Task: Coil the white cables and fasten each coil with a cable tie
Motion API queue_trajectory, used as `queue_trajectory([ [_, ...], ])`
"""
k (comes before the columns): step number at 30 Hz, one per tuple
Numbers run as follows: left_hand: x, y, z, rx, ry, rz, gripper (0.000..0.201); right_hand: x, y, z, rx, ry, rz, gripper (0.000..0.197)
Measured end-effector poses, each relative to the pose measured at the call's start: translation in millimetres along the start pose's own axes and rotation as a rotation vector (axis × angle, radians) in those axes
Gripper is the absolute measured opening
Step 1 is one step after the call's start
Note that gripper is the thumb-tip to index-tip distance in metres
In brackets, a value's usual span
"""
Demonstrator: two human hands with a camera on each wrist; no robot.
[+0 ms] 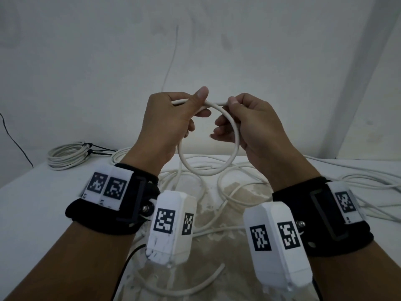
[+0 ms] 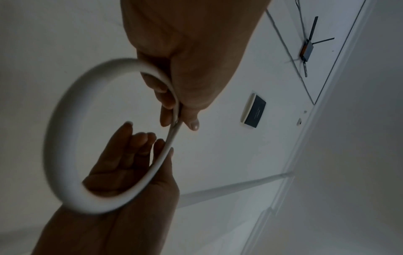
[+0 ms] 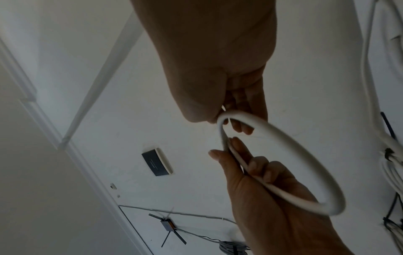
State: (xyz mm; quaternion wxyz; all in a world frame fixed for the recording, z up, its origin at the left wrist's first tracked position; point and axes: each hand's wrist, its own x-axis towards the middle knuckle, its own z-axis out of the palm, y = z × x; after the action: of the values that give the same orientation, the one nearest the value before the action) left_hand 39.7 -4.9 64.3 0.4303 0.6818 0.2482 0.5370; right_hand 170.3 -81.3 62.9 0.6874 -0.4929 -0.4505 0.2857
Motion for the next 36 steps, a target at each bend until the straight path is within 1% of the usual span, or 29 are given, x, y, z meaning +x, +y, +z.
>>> queue_trajectory([
  [3, 0.7, -1.4, 2.2, 0.005, 0.024, 0.018, 0.029, -0.3, 0.6, -1.4, 0.003, -0.023, 0.028, 0.026],
  [5, 0.6, -2.4, 2.4, 0.033, 0.050, 0.071, 0.027, -2.5, -2.3, -1.6, -0.065, -0.087, 0.064, 0.027],
  [7, 1.5, -3.3, 1.0, 0.072, 0.077, 0.127, 0.027, -5.5, -9.6, -4.3, -0.272, -0.145, 0.115, 0.027],
  [8, 2.1, -4.0, 0.2, 0.091, 0.083, 0.145, 0.027, -6.7, -13.9, -7.0, -0.419, -0.137, 0.111, 0.027],
  [9, 2.5, -4.4, -0.5, 0.106, 0.083, 0.156, 0.027, -6.4, -17.3, -10.6, -0.591, -0.087, 0.060, 0.028],
  [10, 2.8, -4.8, -0.7, 0.117, 0.079, 0.165, 0.027, -4.8, -20.3, -14.6, -0.773, 0.001, -0.031, 0.029],
  [11, 2.6, -5.1, -0.2, 0.123, 0.070, 0.173, 0.026, -1.3, -21.2, -19.0, -0.941, 0.109, -0.156, 0.030],
  [12, 2.0, -5.2, 1.0, 0.125, 0.057, 0.181, 0.026, 0.3, -22.4, -21.3, -1.053, 0.202, -0.272, 0.030],
  [13, 0.7, -5.0, 3.0, 0.126, 0.043, 0.190, 0.026, 1.3, -23.1, -21.0, -1.091, 0.245, -0.347, 0.032],
  [14, -0.3, -4.9, 5.2, 0.130, 0.032, 0.202, 0.025, 2.7, -21.7, -20.0, -1.079, 0.215, -0.369, 0.033],
  [15, -1.5, -5.0, 7.6, 0.137, 0.027, 0.214, 0.024, 4.7, -18.2, -19.6, -1.020, 0.121, -0.357, 0.035],
  [17, -3.4, -5.8, 10.5, 0.148, 0.025, 0.235, 0.022, 5.1, -11.3, -17.5, -0.812, -0.085, -0.249, 0.043],
  [18, -4.0, -6.6, 11.4, 0.154, 0.025, 0.243, 0.023, 4.0, -9.7, -17.8, -0.704, -0.152, -0.181, 0.043],
  [20, -4.9, -8.4, 12.7, 0.177, 0.019, 0.246, 0.028, 1.9, -8.8, -21.5, -0.596, -0.227, -0.091, 0.042],
  [22, -5.2, -9.8, 14.4, 0.190, 0.004, 0.240, 0.030, 1.4, -7.5, -24.2, -0.532, -0.255, -0.054, 0.040],
  [25, -3.8, -11.4, 16.1, 0.167, -0.038, 0.209, 0.031, 2.4, -6.3, -27.6, -0.415, -0.243, 0.001, 0.035],
  [27, -3.0, -11.9, 16.1, 0.168, -0.057, 0.201, 0.031, 1.7, -6.1, -27.8, -0.362, -0.244, 0.033, 0.035],
  [30, -4.7, -12.9, 17.0, 0.228, -0.060, 0.235, 0.027, -0.6, -6.6, -27.1, -0.336, -0.297, 0.071, 0.039],
  [33, -6.3, -12.7, 19.1, 0.249, -0.067, 0.256, 0.027, -0.9, -8.1, -29.1, -0.315, -0.342, 0.101, 0.041],
  [36, -6.4, -11.5, 19.1, 0.235, -0.089, 0.292, 0.027, -0.4, -9.2, -29.7, -0.197, -0.347, 0.167, 0.042],
])
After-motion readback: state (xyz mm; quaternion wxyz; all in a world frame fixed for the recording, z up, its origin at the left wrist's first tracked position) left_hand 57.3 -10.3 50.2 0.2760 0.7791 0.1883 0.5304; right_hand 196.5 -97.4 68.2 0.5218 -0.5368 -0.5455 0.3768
